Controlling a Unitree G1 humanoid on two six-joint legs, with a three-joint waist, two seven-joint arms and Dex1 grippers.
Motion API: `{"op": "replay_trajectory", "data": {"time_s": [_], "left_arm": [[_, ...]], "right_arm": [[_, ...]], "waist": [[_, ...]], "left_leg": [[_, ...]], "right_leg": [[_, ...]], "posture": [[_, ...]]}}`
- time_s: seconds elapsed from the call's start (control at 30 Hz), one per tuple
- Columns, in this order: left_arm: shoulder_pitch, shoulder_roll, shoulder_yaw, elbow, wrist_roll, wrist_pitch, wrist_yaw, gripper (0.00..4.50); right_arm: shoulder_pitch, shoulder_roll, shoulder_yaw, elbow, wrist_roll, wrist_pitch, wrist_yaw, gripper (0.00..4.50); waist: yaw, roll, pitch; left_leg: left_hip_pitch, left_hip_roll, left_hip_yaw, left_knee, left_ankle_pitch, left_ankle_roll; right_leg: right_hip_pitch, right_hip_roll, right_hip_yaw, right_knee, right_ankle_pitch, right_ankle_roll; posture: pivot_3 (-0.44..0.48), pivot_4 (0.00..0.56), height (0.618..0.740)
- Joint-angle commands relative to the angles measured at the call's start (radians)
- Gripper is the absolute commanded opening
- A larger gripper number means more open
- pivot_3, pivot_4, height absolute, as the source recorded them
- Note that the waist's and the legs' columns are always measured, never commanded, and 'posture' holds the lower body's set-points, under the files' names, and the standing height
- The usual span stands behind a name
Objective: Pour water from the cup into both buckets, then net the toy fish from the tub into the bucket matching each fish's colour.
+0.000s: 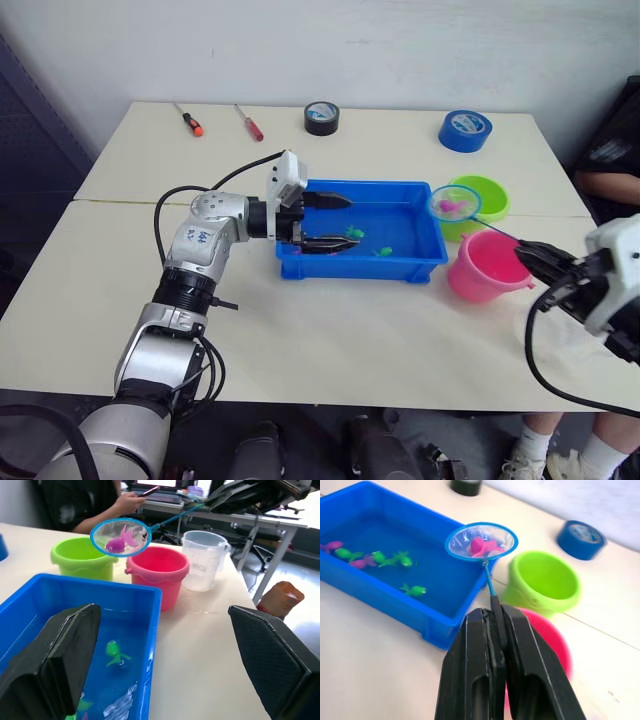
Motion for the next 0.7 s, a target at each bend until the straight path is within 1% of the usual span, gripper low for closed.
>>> {"op": "replay_trajectory", "data": {"time_s": [0.03,0.17,0.23,0.37,0.53,0.7], "left_arm": [[-0.049,-0.024,-0.004,0.038,0.005,-0.049,-0.032,4.48],[-0.072,-0.045,-0.006,0.084,0.013,-0.08,-0.052,4.48],[-0.081,-0.054,-0.006,0.102,0.018,-0.093,-0.059,4.48],[-0.095,-0.065,-0.003,0.13,0.026,-0.111,-0.064,4.48],[-0.096,-0.062,0.001,0.131,0.027,-0.116,-0.067,4.48],[-0.082,-0.049,0.007,0.111,0.027,-0.112,-0.058,4.48]], "right_arm": [[0.087,-0.01,-0.139,-0.07,-0.008,-0.002,0.007,0.0],[0.195,-0.025,-0.194,-0.079,-0.055,-0.058,0.029,0.0],[0.274,-0.033,-0.193,-0.083,-0.128,-0.133,0.048,0.0],[0.415,-0.079,-0.144,-0.046,-0.333,-0.359,0.092,0.0],[0.467,-0.132,-0.09,0.044,-0.555,-0.614,0.102,0.0],[0.518,-0.242,-0.059,0.155,-0.826,-0.896,0.122,0.0]], "waist": [[0.003,0.0,0.0],[0.0,0.0,0.0],[0.0,0.0,0.0],[-0.001,0.0,0.0],[-0.001,0.0,0.0],[0.002,0.0,0.0]], "left_leg": [[0.0,0.0,0.0,0.0,0.0,0.0],[0.0,-0.001,0.0,0.0,0.0,0.0],[0.0,-0.001,0.0,-0.001,0.0,0.0],[0.0,-0.001,0.0,-0.001,0.0,0.0],[0.0,-0.001,0.001,-0.001,0.0,0.0],[0.0,-0.002,0.001,-0.001,0.0,0.001]], "right_leg": [[0.0,0.0,0.0,0.0,0.0,0.0],[0.001,0.001,0.0,-0.003,0.0,0.0],[0.001,0.001,0.001,-0.004,0.001,0.001],[0.001,0.003,0.001,-0.004,0.001,0.001],[0.002,0.007,0.003,-0.005,0.001,0.003],[0.001,0.007,0.003,-0.006,0.001,0.003]], "posture": [[0.0,0.15,0.74],[0.0,0.15,0.74],[0.0,0.15,0.74],[0.0,0.15,0.74],[0.0,0.15,0.74],[0.0,0.15,0.74]]}}
